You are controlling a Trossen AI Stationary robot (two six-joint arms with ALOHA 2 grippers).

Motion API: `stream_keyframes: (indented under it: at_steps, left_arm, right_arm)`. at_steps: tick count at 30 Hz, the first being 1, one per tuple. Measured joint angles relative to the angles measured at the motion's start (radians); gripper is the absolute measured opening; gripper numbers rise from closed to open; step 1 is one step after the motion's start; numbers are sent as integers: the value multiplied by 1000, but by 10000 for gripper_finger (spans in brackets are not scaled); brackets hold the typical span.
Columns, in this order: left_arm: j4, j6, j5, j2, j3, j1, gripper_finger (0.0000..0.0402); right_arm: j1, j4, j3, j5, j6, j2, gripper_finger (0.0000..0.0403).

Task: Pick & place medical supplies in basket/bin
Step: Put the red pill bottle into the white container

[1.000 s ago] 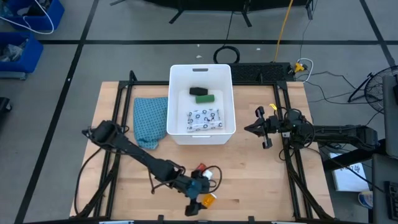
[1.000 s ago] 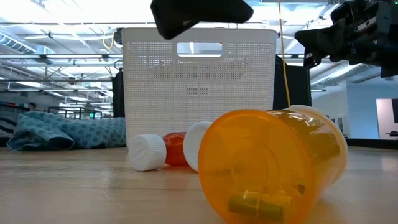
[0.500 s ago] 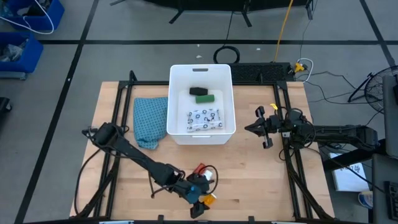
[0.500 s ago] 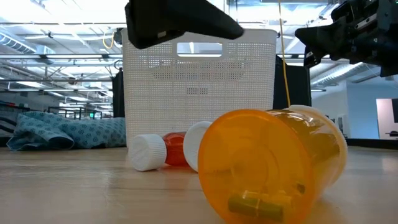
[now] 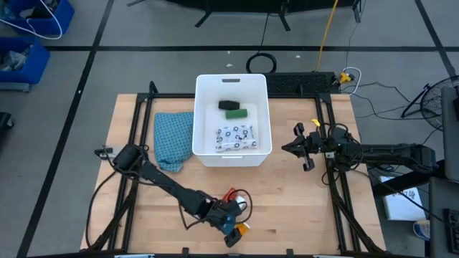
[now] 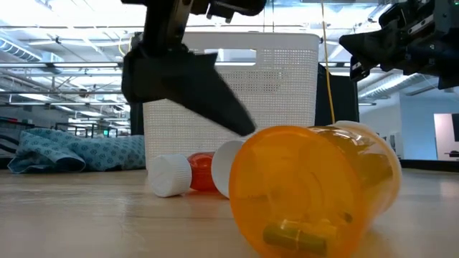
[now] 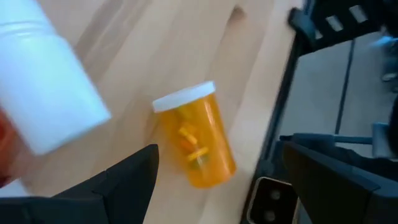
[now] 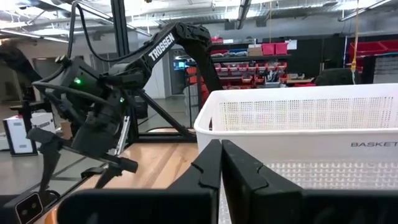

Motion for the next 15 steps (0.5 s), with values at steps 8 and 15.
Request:
stream_keyframes:
  at_steps: [8,15]
  left_arm:
    - [-7,14,15,35,4,14,347]
    - [-46,54,56,6,6,29,347]
  right_arm:
    - [0,17,0,79,3,2,4]
    - [0,21,0,78,-8,6,4]
